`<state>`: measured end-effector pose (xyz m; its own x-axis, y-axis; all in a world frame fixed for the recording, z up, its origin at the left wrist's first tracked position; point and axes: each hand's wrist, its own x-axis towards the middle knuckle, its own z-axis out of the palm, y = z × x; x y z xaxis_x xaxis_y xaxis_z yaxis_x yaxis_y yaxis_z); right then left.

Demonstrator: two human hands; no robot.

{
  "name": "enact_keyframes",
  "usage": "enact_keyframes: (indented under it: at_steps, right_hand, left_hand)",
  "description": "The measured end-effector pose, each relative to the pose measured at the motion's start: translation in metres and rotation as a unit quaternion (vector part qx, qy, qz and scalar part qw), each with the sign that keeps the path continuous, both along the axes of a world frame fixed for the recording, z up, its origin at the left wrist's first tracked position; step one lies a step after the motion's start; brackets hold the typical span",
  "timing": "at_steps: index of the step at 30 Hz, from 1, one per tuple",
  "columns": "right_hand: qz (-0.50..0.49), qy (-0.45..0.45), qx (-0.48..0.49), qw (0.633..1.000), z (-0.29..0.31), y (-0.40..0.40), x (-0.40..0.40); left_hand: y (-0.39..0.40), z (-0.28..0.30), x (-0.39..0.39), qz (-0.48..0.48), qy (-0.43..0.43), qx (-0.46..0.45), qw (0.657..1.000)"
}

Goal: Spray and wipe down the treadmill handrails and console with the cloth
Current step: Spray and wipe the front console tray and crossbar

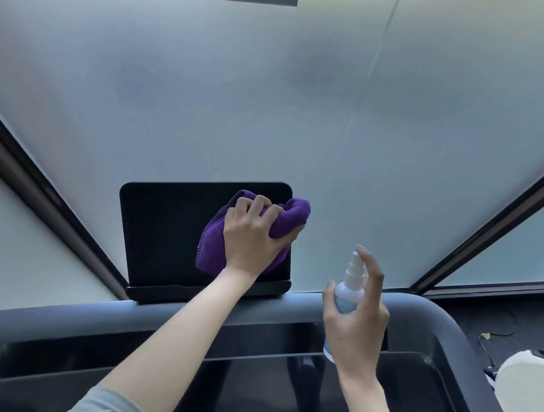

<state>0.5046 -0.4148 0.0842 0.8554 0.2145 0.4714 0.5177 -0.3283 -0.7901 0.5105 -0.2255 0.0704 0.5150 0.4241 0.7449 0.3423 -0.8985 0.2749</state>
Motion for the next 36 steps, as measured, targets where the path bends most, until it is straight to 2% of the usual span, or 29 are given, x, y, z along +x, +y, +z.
enact_keyframes:
  at_steps: [3,6,10,14,16,20,24,25,28,31,34,36]
  right_hand:
    - [-0.01,0.016,0.001,1.0,-0.002,-0.007,0.001]
    - [-0.018,0.006,0.004,1.0,0.001,-0.012,-0.001]
    - [-0.025,0.004,-0.003,1.0,0.001,-0.019,0.002]
    - [-0.03,0.008,-0.006,0.999,-0.001,-0.021,0.002]
    - [-0.026,0.001,-0.012,1.0,0.0,-0.02,0.001]
    - [-0.015,0.008,-0.012,1.0,-0.002,-0.016,-0.005]
    - [-0.004,0.003,-0.015,1.0,-0.004,-0.004,-0.014]
    - [0.001,0.005,-0.018,1.0,-0.005,0.002,-0.017]
    - [0.021,0.01,-0.018,1.0,-0.005,0.021,-0.025]
    - [0.049,-0.003,-0.024,0.999,-0.002,0.043,-0.037]
    - [0.072,-0.024,-0.029,0.997,0.002,0.055,-0.047]
    - [0.076,-0.029,-0.024,0.996,0.003,0.059,-0.051]
  left_hand:
    - [-0.008,-0.015,-0.018,-0.037,0.016,0.012,0.999]
    - [-0.016,-0.019,-0.032,-0.034,0.02,-0.034,0.999]
    - [-0.021,0.009,0.006,-0.069,-0.018,-0.033,0.997]
    - [-0.032,-0.015,0.001,-0.102,0.113,0.044,0.987]
    - [-0.028,-0.026,-0.016,-0.1,0.11,0.05,0.988]
    - [-0.008,-0.012,-0.041,-0.056,0.078,-0.044,0.994]
    - [0.044,-0.007,-0.086,0.047,-0.02,-0.11,0.993]
    - [0.049,-0.011,-0.095,0.054,-0.01,-0.116,0.992]
    - [0.039,-0.031,-0.107,0.039,0.103,-0.087,0.99]
    - [0.045,-0.031,-0.116,0.005,0.115,-0.079,0.99]
    - [0.055,-0.022,-0.145,0.044,0.077,-0.196,0.977]
    - [0.065,-0.023,-0.174,0.1,-0.014,-0.274,0.956]
